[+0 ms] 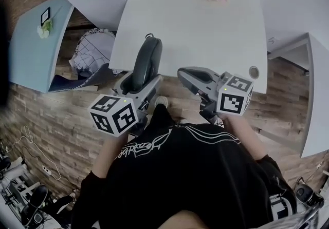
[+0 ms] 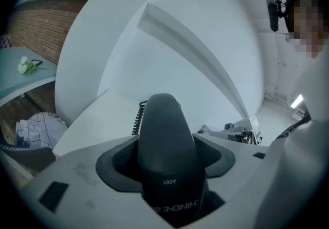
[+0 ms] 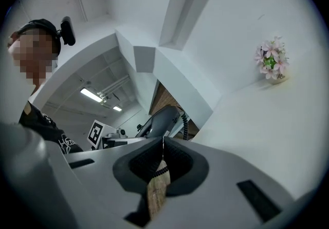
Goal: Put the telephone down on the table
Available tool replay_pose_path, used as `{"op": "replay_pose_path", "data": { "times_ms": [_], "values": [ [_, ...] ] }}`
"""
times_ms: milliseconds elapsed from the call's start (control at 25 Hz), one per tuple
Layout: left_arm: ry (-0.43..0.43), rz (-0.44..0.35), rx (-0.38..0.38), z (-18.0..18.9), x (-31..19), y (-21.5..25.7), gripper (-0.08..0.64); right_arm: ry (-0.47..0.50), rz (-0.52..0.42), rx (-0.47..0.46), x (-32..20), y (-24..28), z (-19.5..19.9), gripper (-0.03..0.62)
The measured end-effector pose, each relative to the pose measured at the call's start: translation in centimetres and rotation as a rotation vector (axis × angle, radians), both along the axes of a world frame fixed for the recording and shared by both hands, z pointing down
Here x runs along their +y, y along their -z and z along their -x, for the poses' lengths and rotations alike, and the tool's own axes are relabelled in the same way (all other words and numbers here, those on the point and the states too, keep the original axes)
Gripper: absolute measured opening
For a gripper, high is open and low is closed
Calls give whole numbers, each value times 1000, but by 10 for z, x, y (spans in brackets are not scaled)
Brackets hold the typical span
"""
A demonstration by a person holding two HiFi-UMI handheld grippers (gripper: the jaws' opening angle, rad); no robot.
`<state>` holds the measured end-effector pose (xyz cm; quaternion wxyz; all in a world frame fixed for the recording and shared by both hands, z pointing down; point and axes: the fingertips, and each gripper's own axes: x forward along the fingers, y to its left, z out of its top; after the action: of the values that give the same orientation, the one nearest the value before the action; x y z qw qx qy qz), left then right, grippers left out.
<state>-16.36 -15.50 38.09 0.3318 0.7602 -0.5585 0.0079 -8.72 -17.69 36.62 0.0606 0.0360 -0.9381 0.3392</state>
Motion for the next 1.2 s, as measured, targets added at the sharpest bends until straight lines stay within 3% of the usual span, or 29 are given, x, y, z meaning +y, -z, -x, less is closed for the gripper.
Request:
{"op": "replay_pose_path", "data": {
  "times_ms": [600,1200],
  "values": [
    [-76,58,-21,93,-103,-29,290,-146,47,22,-88,-24,68,40],
    [-122,150,-40,139,-176,-94,290,-257,126,80,-130,-66,93,40]
  ]
}}
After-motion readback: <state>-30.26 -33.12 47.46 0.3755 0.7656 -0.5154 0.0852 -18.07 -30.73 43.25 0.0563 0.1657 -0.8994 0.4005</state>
